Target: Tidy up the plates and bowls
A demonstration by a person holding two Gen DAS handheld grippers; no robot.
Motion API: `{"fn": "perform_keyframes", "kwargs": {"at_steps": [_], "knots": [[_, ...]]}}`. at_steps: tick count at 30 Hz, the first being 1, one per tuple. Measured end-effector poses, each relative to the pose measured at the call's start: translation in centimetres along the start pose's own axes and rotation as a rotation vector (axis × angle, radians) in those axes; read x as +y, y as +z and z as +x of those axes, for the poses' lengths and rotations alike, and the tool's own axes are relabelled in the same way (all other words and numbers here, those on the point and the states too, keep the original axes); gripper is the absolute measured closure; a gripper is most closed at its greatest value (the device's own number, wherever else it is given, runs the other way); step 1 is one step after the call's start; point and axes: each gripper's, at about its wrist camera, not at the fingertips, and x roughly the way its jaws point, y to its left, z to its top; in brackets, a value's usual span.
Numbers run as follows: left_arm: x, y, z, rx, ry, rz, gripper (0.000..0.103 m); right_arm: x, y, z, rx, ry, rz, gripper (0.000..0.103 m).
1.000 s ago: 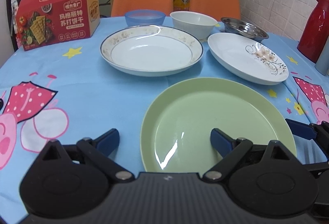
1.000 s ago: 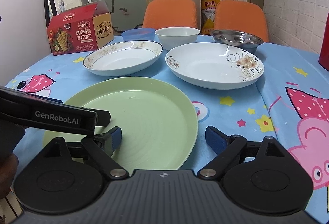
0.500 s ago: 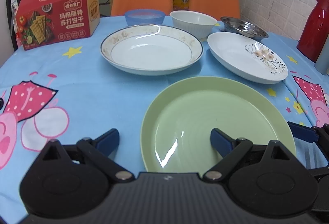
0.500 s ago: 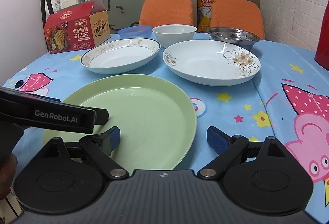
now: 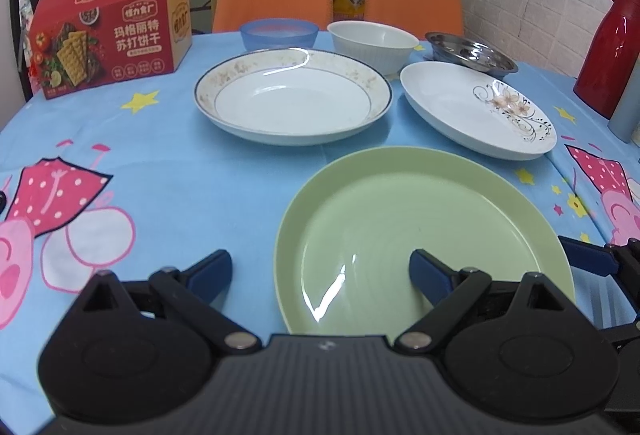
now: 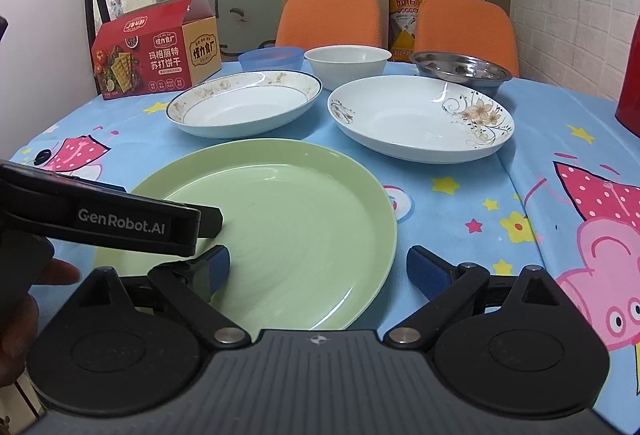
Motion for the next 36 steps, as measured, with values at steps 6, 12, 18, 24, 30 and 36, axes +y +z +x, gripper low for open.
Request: {"fn": "perform_keyframes", "kwargs": {"at_steps": [6,12,18,24,30,36], "knots": [[0.0,0.0,0.1,-0.001,-0.001,-0.001,0.012,-0.1,-0.2,-0.2,0.001,0.005,-0.004,0.0],[-1.4,-0.2,-0.3,-0.016,-0.031,0.057,0.023,1.3,-0.1,0.1,0.001,0.031,-0.027,0.0],[1.2,0.5,-0.7,-0.003,-0.036,-0.019,0.058,1.0,0.3,-0.2,-0.014,0.003,-0.009,0.0],[2.3,0.2,-1.4,-0.019,0.014,-0.028,0.057,2.6,0.5,0.4,-0.013,0.025,-0.024,0.0],[4.3,0.1,-2.2,-0.028,0.04,-0.057,0.058,4.3,1.0,0.4,-0.019,0.047,-0.033,0.0],[6.7,0.0,-2.9,-0.035,0.088,-0.085,0.058,6.4,1.6,1.2,-0.019,0.091,-0.045,0.0]]}}
